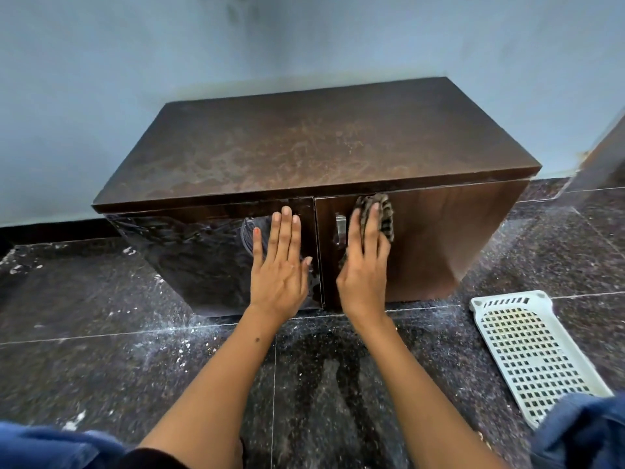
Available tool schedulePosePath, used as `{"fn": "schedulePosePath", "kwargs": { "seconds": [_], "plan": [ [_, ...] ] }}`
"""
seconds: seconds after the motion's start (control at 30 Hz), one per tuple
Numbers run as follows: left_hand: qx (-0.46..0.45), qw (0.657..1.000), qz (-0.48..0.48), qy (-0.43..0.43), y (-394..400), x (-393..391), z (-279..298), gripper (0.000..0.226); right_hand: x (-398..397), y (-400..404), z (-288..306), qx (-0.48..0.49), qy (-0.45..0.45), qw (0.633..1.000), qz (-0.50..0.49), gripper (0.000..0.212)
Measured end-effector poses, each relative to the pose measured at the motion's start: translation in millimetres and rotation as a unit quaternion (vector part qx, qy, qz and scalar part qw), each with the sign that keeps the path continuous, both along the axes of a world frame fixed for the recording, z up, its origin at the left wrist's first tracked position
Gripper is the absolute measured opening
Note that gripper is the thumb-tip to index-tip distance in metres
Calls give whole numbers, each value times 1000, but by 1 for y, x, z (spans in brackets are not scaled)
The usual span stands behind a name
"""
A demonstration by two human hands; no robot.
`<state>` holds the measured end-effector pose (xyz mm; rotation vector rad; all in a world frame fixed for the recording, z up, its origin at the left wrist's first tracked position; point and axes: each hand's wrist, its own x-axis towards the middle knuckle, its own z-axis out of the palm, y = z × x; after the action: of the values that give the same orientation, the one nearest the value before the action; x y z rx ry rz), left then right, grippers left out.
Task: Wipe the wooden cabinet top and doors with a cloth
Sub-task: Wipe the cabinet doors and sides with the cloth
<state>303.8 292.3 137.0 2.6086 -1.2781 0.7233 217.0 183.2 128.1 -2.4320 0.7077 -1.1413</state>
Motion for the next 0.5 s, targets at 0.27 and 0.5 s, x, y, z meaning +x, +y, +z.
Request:
{"fn": "schedulePosePath", "kwargs": {
  "seconds": [0.27,0.5],
  "plan": [
    [-22,1000,-9,19,1,0,-1,64,-17,-18,1,83,-25,994,-66,80],
    [10,999,-30,-14,12,14,-2,62,18,23,45,163,-88,982,-46,71]
  ]
}}
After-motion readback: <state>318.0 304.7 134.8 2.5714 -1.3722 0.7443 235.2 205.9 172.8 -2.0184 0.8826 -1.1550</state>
